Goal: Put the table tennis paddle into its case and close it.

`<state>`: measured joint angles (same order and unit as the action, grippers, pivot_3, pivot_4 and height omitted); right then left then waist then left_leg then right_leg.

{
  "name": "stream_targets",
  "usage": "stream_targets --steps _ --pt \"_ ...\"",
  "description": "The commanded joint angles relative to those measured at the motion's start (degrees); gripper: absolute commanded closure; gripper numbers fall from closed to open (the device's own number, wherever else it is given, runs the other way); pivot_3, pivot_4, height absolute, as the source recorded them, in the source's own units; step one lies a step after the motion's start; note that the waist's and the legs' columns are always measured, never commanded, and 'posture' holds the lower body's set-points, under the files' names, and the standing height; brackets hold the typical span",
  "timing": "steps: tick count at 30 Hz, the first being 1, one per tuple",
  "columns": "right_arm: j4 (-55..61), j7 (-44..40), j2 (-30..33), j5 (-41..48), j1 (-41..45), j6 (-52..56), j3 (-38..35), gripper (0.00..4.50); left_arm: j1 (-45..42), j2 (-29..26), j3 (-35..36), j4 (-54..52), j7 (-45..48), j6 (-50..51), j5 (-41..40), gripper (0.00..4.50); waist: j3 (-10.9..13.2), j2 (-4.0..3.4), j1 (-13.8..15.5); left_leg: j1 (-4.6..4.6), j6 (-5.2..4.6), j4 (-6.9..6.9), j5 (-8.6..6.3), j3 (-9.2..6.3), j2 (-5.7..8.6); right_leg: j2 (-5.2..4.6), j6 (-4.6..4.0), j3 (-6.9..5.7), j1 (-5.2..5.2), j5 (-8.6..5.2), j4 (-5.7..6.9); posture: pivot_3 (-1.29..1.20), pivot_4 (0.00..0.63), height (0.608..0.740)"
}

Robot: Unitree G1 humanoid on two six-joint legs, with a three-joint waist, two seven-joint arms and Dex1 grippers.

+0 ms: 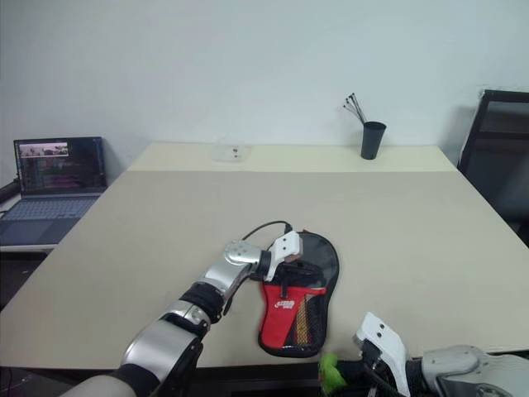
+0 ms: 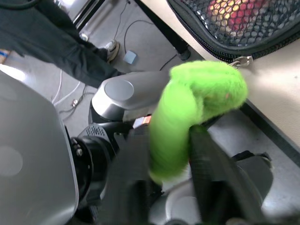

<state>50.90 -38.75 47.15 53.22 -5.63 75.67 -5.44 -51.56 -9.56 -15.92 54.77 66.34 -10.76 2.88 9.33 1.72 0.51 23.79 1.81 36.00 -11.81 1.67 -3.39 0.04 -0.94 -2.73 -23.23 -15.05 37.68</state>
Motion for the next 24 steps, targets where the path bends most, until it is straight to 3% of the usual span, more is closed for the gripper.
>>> stream_targets --steps 1,3,7,13,18,24 --pt "0.69 -3.0 1.93 3.66 1.98 -3.35 -2.41 1.86 2.37 0.68 -1.71 1.97 -0.27 0.62 2.13 4.5 0.0 0.0 -0.02 0.0 0.0 0.0 0.0 0.0 0.0 0.0 0.0 0.0 0.0 0.0 0.0 0.0 0.15 0.74" --pt "-0.72 -4.04 2.63 4.61 2.83 -4.94 -3.86 1.18 2.47 0.95 -1.38 1.7 -0.22 1.08 1.67 4.5 0.01 0.01 0.0 -0.01 0.0 0.02 0.0 0.01 0.0 0.0 0.02 0.01 0.01 0.01 0.0 0.0 0.15 0.74" --pt "-7.8 -3.88 3.28 -0.58 6.67 -10.97 -4.9 1.18 2.93 1.29 0.26 -2.14 1.16 3.78 -0.87 4.5 0.01 0.04 -0.11 0.0 0.0 0.04 0.0 0.03 0.04 -0.04 0.05 0.04 0.04 0.03 -0.01 0.0 0.15 0.74" --pt "-19.3 -2.66 1.61 -5.31 18.47 -17.07 -4.29 1.18 6.94 -3.83 2.37 -15.67 4.12 8.84 -4.52 4.5 0.23 0.09 -0.68 0.02 0.0 -0.02 0.0 0.12 -0.02 0.02 0.07 0.15 -0.07 0.05 0.0 0.0 0.15 0.74" --pt "-29.43 -5.77 -0.62 -15.13 23.56 -29.79 0.57 1.18 15.13 -13.5 7.59 -32.01 4.31 16.56 -9.66 4.5 0.49 0.17 -1.25 0.05 -0.01 -0.1 0.0 0.14 -0.29 0.42 0.0 0.39 -0.3 0.01 0.1 0.0 0.15 0.74" --pt "-43.38 -11.31 -4.25 -20.49 31.39 -38.48 4.02 1.18 26.76 -20.59 15.18 -48.33 -1.11 25.35 -14.93 4.5 0.72 0.09 -1.39 0.02 -0.01 -0.06 0.0 0.24 -0.33 0.38 -0.05 0.47 -0.39 -0.01 0.31 0.0 0.15 0.74"
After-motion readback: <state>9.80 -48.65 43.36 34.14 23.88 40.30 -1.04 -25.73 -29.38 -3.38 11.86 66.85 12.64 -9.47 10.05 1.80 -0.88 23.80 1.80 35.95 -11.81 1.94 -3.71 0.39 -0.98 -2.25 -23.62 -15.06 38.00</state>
